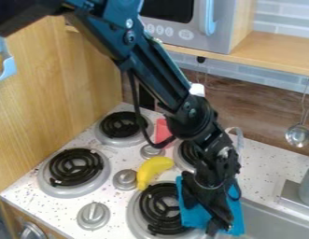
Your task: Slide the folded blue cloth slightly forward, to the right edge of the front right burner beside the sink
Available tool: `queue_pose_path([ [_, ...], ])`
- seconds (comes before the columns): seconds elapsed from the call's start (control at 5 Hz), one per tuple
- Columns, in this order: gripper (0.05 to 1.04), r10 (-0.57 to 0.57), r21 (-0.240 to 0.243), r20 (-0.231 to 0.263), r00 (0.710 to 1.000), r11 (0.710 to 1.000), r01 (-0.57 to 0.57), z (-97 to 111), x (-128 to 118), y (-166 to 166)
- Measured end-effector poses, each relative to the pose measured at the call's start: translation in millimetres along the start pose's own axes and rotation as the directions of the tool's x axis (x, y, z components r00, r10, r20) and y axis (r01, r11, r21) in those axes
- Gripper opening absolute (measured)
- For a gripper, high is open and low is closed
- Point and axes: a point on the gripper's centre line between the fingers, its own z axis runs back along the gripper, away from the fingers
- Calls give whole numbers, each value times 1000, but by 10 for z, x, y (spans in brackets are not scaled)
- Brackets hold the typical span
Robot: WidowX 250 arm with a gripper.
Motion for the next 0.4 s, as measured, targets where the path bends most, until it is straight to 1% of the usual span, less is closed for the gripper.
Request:
queue_pose_path([
  [0.2, 1001, -4, -4, -17, 1000, 1000, 3, 37, -201, -61],
  [0.4, 1001, 1, -6, -31, 1000, 1000, -1, 110, -412, -191],
])
